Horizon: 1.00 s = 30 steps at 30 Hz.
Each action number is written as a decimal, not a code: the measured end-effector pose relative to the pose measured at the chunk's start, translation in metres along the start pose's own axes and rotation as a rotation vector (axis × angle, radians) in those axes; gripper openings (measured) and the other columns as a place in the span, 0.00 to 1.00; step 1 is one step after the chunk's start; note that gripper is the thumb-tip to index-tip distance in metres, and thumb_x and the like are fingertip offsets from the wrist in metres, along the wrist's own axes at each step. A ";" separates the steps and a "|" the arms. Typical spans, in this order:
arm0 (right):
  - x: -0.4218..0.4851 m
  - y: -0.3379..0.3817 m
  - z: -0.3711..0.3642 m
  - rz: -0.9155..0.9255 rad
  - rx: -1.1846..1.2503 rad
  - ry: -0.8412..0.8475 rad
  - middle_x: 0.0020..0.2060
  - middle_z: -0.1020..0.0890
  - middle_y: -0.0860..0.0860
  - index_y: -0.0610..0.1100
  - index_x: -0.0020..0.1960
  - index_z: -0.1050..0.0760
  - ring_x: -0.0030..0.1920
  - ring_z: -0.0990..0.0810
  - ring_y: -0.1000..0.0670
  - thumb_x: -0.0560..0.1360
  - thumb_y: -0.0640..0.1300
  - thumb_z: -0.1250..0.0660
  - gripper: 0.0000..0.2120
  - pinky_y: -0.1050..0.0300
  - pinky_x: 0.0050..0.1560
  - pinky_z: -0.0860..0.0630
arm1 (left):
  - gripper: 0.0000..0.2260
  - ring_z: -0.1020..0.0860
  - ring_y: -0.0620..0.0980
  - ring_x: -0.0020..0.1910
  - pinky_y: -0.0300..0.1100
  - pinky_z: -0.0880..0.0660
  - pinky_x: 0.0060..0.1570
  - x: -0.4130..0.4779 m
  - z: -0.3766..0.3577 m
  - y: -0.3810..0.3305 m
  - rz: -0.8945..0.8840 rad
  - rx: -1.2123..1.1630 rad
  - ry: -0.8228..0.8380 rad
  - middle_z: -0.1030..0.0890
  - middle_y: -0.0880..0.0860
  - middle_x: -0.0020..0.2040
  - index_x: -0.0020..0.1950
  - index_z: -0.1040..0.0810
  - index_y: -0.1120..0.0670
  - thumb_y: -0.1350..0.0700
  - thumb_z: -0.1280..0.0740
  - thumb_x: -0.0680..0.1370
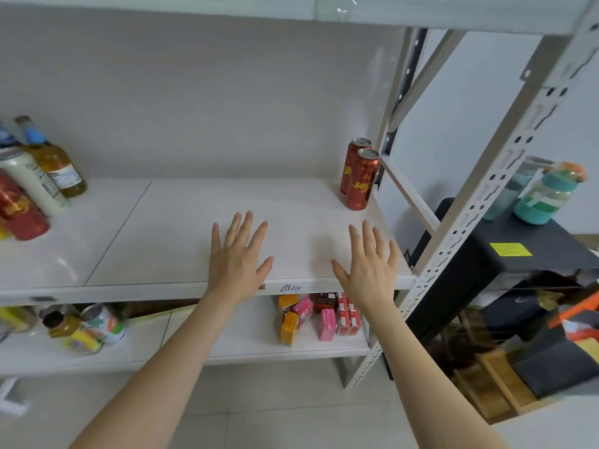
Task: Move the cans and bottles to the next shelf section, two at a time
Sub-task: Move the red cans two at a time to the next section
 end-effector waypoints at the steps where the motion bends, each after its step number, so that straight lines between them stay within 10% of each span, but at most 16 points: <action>1: -0.004 0.009 0.002 -0.001 0.001 -0.001 0.78 0.38 0.43 0.45 0.78 0.39 0.77 0.39 0.40 0.77 0.62 0.37 0.35 0.37 0.75 0.44 | 0.29 0.37 0.61 0.76 0.67 0.43 0.71 -0.007 0.004 0.007 0.004 -0.001 -0.005 0.34 0.60 0.76 0.74 0.31 0.55 0.45 0.31 0.76; 25: -0.080 0.404 -0.006 0.199 0.074 0.147 0.81 0.51 0.45 0.48 0.81 0.53 0.80 0.53 0.42 0.80 0.66 0.46 0.37 0.38 0.77 0.55 | 0.31 0.47 0.59 0.79 0.64 0.51 0.74 -0.200 0.068 0.372 0.266 0.152 0.127 0.44 0.57 0.80 0.79 0.41 0.49 0.40 0.39 0.79; 30: -0.080 0.486 -0.010 0.243 0.118 0.123 0.79 0.41 0.43 0.46 0.79 0.43 0.79 0.43 0.41 0.77 0.64 0.39 0.37 0.35 0.75 0.47 | 0.31 0.45 0.59 0.79 0.65 0.49 0.74 -0.230 0.071 0.454 0.362 0.191 0.162 0.42 0.58 0.80 0.79 0.38 0.49 0.40 0.38 0.78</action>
Point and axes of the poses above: each hand's wrist, its own x-axis towards the middle knuckle, its own z-axis out of the back of the hand, y = z × x, the point moved 10 cm from there along x, towards the middle knuckle
